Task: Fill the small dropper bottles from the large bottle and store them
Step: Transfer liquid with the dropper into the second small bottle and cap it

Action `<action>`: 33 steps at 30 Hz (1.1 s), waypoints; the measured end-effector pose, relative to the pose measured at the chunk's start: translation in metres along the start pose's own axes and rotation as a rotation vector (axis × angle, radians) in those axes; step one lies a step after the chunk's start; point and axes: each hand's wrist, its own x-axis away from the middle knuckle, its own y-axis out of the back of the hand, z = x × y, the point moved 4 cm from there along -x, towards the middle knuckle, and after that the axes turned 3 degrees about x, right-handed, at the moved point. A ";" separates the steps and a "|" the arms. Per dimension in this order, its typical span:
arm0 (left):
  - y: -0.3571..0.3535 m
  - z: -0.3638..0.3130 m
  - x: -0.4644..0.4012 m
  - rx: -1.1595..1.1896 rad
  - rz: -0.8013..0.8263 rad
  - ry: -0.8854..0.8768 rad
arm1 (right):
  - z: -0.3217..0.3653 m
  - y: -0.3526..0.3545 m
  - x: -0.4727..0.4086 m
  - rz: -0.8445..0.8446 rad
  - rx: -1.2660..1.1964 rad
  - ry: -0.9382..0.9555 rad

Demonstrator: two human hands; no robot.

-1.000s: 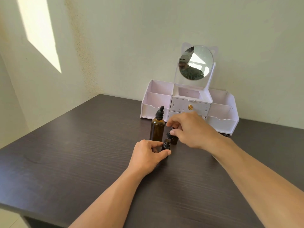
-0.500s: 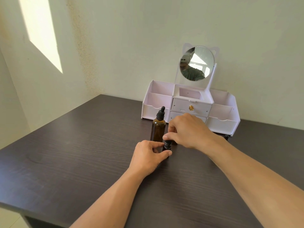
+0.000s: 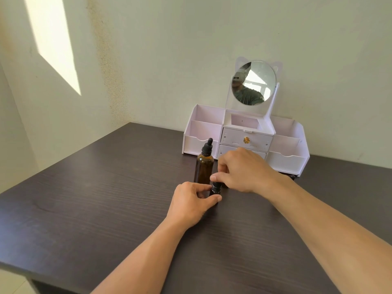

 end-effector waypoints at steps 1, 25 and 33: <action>0.000 0.000 0.000 0.002 -0.001 0.002 | 0.000 0.001 0.000 -0.006 0.008 0.000; -0.005 0.003 -0.004 -0.016 0.042 -0.003 | -0.003 -0.020 0.005 0.155 -0.078 0.041; -0.006 0.004 -0.004 -0.038 0.060 0.008 | -0.004 -0.024 0.006 0.106 -0.030 0.074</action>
